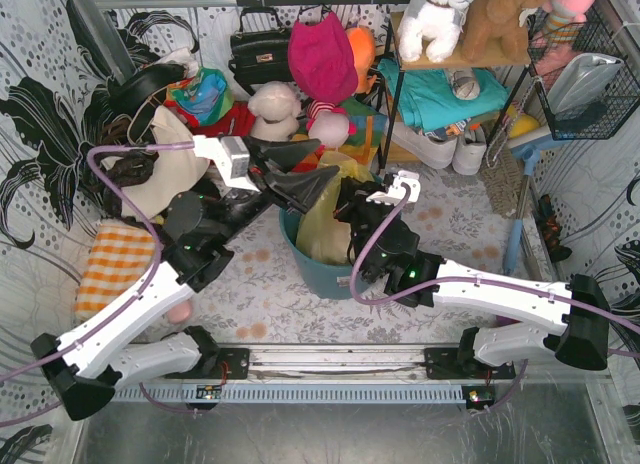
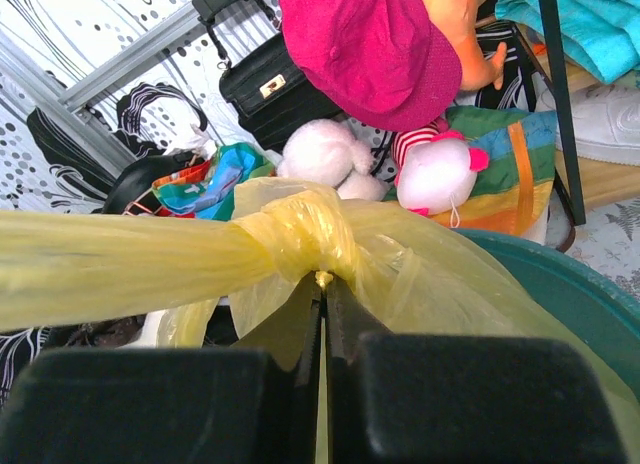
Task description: Tie the trash bag
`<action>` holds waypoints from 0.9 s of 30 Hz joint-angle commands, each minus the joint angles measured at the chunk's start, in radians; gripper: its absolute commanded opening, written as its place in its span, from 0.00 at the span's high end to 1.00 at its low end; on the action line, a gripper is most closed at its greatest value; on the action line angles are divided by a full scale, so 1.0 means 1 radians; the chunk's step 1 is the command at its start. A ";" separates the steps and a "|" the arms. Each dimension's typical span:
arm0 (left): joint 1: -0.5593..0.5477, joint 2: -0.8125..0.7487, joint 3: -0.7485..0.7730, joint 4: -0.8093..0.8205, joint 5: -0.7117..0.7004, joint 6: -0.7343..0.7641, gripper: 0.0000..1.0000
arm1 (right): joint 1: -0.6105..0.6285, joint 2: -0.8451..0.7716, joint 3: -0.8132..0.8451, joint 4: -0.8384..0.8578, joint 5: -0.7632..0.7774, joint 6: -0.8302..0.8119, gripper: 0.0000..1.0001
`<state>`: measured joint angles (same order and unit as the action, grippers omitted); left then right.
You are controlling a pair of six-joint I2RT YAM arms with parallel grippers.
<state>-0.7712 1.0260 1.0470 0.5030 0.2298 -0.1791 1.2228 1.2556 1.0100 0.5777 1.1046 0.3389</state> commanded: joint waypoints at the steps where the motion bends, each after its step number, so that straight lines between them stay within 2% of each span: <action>1: 0.009 -0.066 0.009 -0.045 -0.126 0.052 0.31 | 0.001 -0.027 -0.003 0.070 0.031 -0.053 1.00; 10: 0.051 -0.134 -0.030 -0.236 -0.212 0.038 0.33 | -0.002 -0.032 0.007 0.033 0.030 -0.043 1.00; 13: 0.110 -0.148 -0.051 -0.274 -0.159 -0.008 0.36 | -0.003 -0.032 0.012 0.004 0.027 -0.019 1.00; 19: 0.211 -0.173 -0.104 -0.264 -0.038 -0.081 0.36 | -0.007 -0.018 0.035 -0.017 0.017 -0.009 1.00; 25: 0.240 -0.130 -0.106 -0.236 0.136 -0.104 0.35 | -0.007 -0.010 0.051 -0.029 0.009 -0.003 1.00; 27: 0.243 -0.109 -0.120 -0.221 0.181 -0.101 0.40 | -0.008 -0.008 0.057 -0.032 0.007 -0.003 1.00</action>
<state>-0.5373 0.8848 0.9344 0.2310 0.2699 -0.2615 1.2217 1.2499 1.0225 0.5461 1.1110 0.3241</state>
